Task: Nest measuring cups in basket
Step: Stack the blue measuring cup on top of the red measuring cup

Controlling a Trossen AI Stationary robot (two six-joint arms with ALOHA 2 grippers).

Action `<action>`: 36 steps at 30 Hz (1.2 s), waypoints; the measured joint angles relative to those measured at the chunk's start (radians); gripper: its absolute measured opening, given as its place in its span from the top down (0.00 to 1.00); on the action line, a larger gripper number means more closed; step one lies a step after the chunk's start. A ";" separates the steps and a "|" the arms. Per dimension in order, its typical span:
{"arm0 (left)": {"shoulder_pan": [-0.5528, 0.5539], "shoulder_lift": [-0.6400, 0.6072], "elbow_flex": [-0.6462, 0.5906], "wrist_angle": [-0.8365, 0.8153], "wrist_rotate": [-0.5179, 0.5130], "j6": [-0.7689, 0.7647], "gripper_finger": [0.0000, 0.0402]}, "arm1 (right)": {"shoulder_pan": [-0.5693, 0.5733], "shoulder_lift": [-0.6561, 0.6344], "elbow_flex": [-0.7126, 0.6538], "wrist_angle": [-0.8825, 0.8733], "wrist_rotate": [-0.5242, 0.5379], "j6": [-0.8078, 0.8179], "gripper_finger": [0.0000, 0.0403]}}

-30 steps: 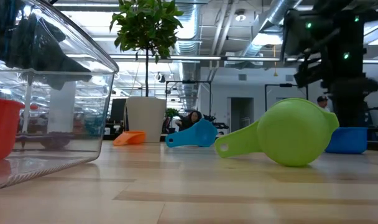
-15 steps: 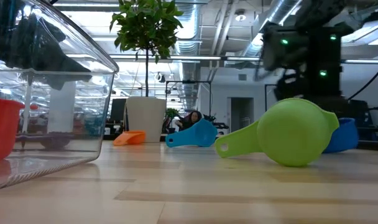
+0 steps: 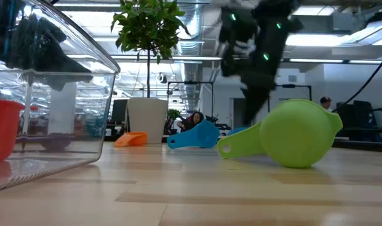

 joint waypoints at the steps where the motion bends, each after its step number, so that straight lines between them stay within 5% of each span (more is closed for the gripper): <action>1: 0.000 0.000 0.000 -0.002 0.000 0.000 0.85 | 0.009 -0.001 0.024 -0.012 0.001 -0.010 0.84; 8: 0.000 0.000 0.000 -0.004 0.000 0.001 0.85 | 0.052 -0.030 0.059 -0.163 0.086 -0.038 0.84; 14: 0.000 0.000 0.000 -0.008 0.000 -0.006 0.85 | 0.044 -0.019 0.058 -0.182 0.052 -0.182 0.82; 28: 0.000 0.000 0.000 -0.008 0.000 -0.015 0.85 | 0.017 -0.021 0.002 -0.216 -0.002 -0.248 0.54; 36: 0.000 0.000 0.000 -0.008 0.000 -0.015 0.85 | 0.017 -0.020 -0.032 -0.090 0.016 -0.302 0.50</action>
